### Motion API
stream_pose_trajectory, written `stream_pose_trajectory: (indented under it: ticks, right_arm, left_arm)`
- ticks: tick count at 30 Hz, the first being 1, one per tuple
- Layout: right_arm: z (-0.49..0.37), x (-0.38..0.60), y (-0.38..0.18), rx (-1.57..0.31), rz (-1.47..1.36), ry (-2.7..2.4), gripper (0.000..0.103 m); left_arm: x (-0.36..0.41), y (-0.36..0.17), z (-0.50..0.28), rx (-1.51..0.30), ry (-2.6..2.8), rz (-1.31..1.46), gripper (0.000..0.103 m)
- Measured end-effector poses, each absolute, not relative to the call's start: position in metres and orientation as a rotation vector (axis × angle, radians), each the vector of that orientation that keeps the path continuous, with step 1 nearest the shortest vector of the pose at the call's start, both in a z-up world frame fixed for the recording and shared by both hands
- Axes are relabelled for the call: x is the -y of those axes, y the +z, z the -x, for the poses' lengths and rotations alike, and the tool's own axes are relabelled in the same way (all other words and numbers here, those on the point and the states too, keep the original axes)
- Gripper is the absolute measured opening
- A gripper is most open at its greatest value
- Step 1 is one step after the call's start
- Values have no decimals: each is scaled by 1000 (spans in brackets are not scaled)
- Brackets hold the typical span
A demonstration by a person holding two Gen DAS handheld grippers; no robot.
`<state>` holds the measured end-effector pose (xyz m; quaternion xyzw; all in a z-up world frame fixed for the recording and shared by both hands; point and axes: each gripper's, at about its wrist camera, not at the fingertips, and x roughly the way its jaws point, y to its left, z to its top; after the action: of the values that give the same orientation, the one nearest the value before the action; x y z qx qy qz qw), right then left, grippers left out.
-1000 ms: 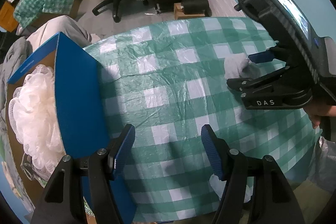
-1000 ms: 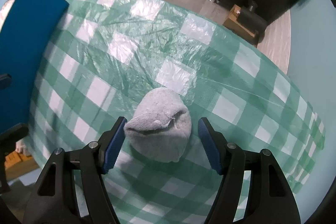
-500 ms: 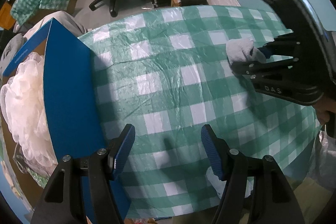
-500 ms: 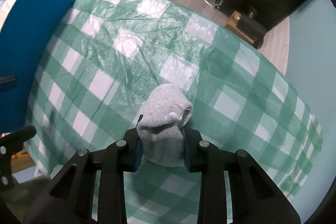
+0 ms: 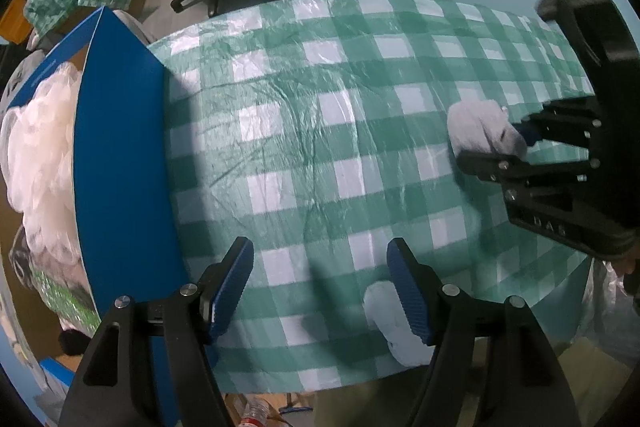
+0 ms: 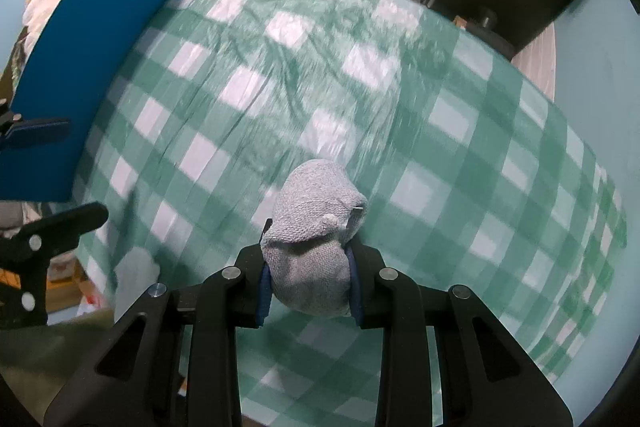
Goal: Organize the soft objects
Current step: 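Grasp the white cloth with the left tool while the right tool holds the grey sock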
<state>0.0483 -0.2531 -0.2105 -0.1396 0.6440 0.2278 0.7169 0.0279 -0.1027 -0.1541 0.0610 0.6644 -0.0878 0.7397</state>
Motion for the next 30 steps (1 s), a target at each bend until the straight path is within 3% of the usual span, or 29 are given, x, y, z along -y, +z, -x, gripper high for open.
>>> stream_pose_trajectory:
  ticks: [18,30]
  right_arm:
    - [13,296,-214,-1444,270,488,28]
    - [22,294,-228,-1428,308,503,28]
  left_arm:
    - [114,-163,24,-1529,-148,102,82]
    - [143,-193,39,-1593,-60,106,82]
